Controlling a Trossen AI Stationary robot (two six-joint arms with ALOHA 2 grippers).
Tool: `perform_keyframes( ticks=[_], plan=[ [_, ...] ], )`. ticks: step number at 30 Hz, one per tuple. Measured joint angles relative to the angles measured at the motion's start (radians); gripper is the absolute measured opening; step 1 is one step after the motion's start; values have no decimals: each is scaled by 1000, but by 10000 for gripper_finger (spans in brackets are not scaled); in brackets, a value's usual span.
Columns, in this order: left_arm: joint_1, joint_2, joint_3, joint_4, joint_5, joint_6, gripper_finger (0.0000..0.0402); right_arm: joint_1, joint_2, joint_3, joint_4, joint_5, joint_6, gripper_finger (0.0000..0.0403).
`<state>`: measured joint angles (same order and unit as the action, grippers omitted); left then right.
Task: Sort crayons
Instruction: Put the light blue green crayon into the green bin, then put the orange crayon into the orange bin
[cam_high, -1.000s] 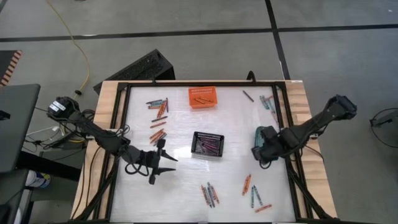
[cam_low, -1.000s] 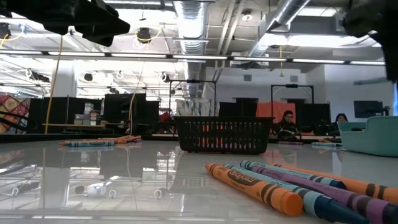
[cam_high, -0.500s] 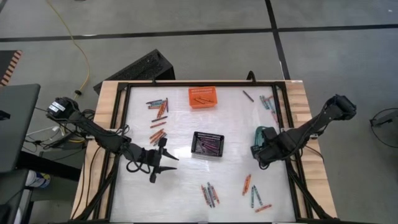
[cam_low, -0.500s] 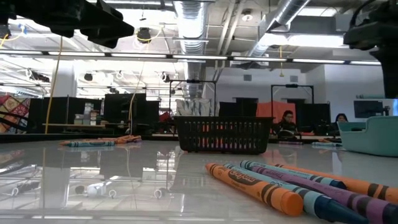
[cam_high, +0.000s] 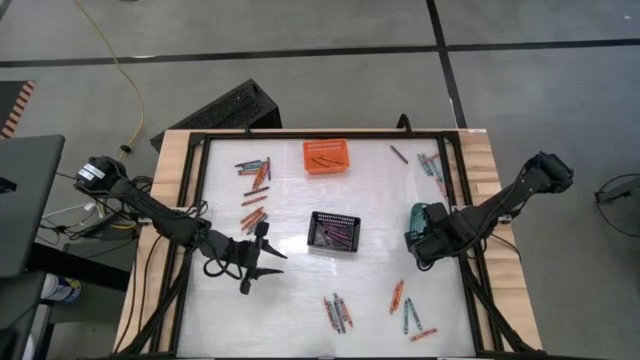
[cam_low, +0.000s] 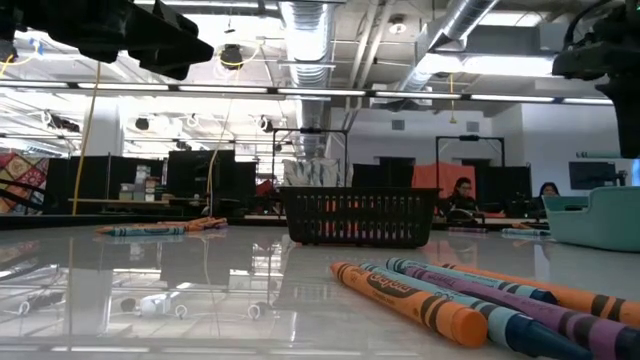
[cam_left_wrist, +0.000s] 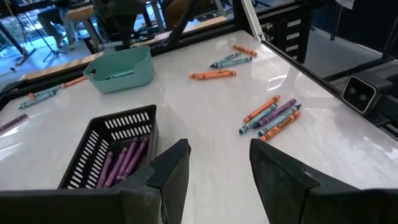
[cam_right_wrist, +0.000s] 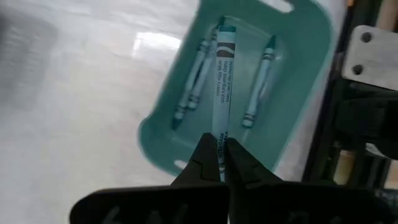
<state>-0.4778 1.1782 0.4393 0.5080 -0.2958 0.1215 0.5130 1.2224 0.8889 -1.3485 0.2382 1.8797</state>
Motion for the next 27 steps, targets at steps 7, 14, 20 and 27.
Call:
perform_keyframes(
  ticks=[7,14,20,27],
  plan=[
    [0,0,0,-3,0,-3,159,-43,-16,-108,99,4,-5,15],
    [0,0,0,-16,0,-21,159,-53,-33,-129,90,50,5,53],
    [3,0,0,-19,-1,-28,159,-48,-51,-127,75,53,0,95],
    [10,0,0,-19,-3,-39,159,42,-90,-26,147,128,-225,134]
  ],
)
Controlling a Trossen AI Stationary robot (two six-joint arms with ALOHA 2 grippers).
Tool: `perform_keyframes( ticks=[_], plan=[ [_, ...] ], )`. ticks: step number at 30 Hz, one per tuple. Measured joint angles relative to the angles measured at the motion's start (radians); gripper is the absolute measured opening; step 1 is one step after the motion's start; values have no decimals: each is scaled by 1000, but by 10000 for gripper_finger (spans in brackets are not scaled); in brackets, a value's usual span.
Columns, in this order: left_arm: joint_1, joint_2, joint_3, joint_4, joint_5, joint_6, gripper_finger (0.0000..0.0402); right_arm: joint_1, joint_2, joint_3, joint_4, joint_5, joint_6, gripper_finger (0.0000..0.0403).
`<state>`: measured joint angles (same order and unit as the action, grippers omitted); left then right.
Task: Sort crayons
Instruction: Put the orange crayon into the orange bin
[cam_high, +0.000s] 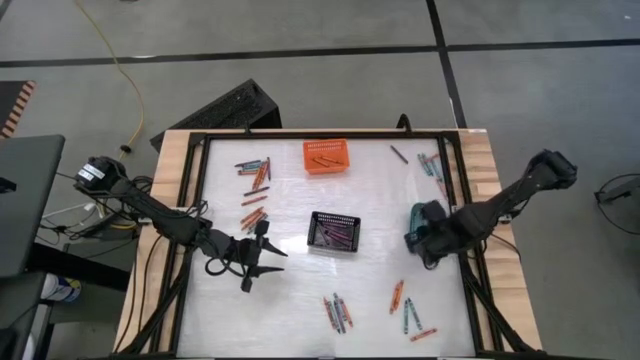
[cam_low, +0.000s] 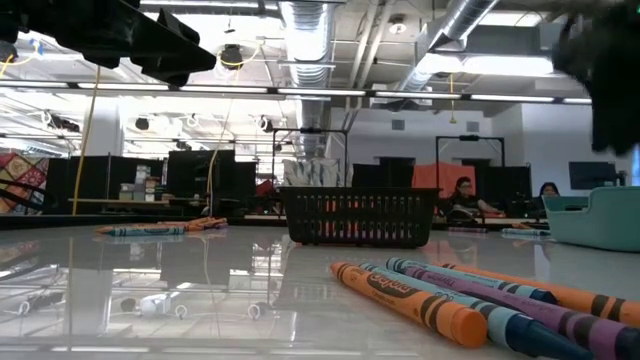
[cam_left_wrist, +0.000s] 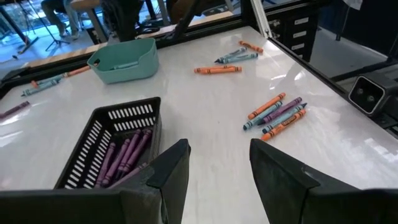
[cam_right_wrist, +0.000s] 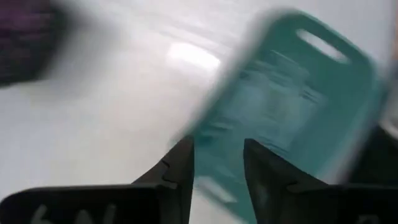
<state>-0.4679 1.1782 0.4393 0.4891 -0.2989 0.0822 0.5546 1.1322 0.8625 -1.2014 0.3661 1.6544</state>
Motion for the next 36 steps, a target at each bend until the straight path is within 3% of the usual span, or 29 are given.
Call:
perform_keyframes(
  ticks=[3,8,13,18,21,27,36],
  plan=[
    [0,0,0,-1,4,0,159,100,14,50,159,83,-172,133],
    [0,0,0,-3,-2,-1,159,276,130,101,331,82,-353,130],
    [0,0,0,-14,-31,-5,159,422,274,162,315,-20,-392,130],
    [8,0,0,-75,-145,-52,159,529,395,204,316,-125,-467,132],
    [31,0,0,-132,-160,-132,159,575,448,224,310,-178,-513,138],
    [71,0,0,-214,-162,-303,159,641,532,246,326,-184,-569,146],
    [109,0,0,-230,-162,-382,159,658,633,246,412,-184,-705,141]
  ],
)
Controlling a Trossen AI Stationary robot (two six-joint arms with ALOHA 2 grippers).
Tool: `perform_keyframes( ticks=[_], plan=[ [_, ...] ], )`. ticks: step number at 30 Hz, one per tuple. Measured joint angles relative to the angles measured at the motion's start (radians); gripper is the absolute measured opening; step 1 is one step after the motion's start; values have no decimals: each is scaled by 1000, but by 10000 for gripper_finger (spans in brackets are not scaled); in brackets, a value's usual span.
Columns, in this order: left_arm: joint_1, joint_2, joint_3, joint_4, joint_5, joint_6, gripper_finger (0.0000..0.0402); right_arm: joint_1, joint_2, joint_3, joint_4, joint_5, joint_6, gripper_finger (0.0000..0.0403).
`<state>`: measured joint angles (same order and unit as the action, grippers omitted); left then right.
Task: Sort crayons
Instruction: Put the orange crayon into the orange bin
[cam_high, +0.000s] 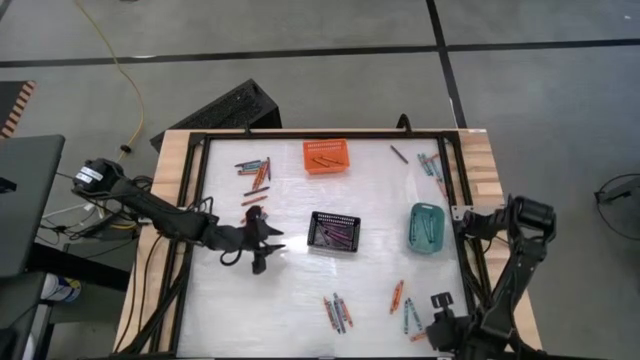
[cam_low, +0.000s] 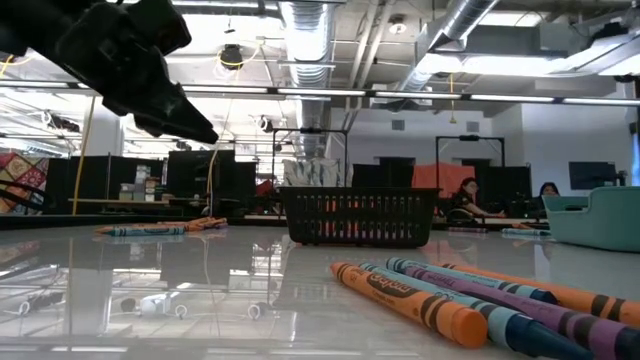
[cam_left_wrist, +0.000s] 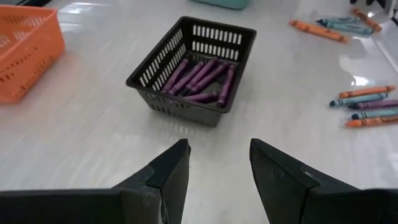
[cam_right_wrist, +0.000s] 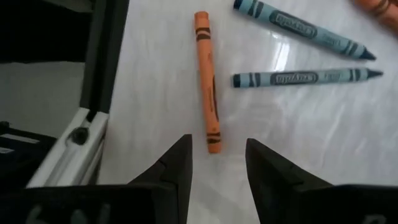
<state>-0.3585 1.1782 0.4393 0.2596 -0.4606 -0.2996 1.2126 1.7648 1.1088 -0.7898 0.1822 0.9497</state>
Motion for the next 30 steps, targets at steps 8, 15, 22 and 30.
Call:
perform_keyframes(
  ticks=[8,15,22,30],
  plan=[
    [5,0,0,-7,-1,-54,159,0,19,0,50,-1,-110,141],
    [5,0,0,-35,-4,-81,159,-14,64,0,82,-3,-152,141],
    [5,0,0,-46,5,-83,159,-51,93,4,114,-76,-190,114],
    [5,0,0,-45,9,-76,159,-57,63,-1,128,-106,-191,19]
  ],
)
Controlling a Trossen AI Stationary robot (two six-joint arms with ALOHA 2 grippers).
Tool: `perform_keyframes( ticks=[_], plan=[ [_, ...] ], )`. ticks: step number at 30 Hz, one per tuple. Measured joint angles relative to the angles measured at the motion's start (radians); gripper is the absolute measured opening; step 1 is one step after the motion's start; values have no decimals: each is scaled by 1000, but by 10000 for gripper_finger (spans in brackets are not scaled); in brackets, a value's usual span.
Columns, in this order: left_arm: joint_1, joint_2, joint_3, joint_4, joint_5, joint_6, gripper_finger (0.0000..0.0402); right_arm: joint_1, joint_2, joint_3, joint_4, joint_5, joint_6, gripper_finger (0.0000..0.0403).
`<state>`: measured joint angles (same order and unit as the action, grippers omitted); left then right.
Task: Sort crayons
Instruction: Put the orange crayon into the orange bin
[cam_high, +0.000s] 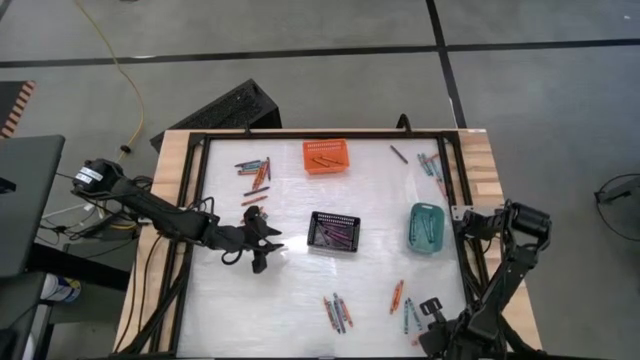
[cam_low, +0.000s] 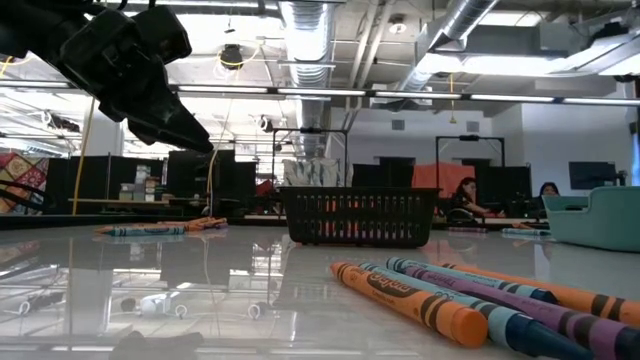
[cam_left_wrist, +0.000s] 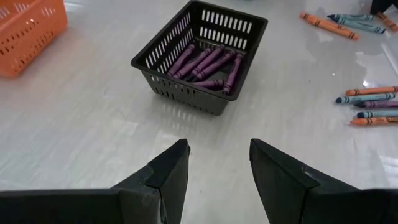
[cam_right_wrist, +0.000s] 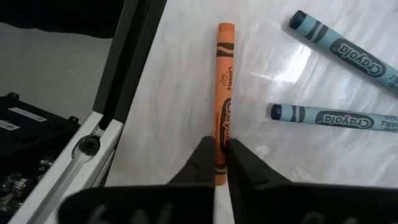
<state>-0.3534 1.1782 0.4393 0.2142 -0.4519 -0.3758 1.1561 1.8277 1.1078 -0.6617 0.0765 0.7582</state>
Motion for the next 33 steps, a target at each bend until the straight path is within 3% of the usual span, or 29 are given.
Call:
perform_keyframes(
  ticks=[9,19,25,33],
  plan=[
    [0,0,0,-1,5,14,159,-9,-1,12,-3,-48,4,3],
    [0,0,4,-33,80,11,159,-62,0,164,-60,-59,-63,1],
    [0,0,4,-46,89,15,159,-141,-1,253,-97,12,-124,0],
    [0,0,4,-45,72,38,159,-304,-2,318,-124,182,-238,0]
  ],
)
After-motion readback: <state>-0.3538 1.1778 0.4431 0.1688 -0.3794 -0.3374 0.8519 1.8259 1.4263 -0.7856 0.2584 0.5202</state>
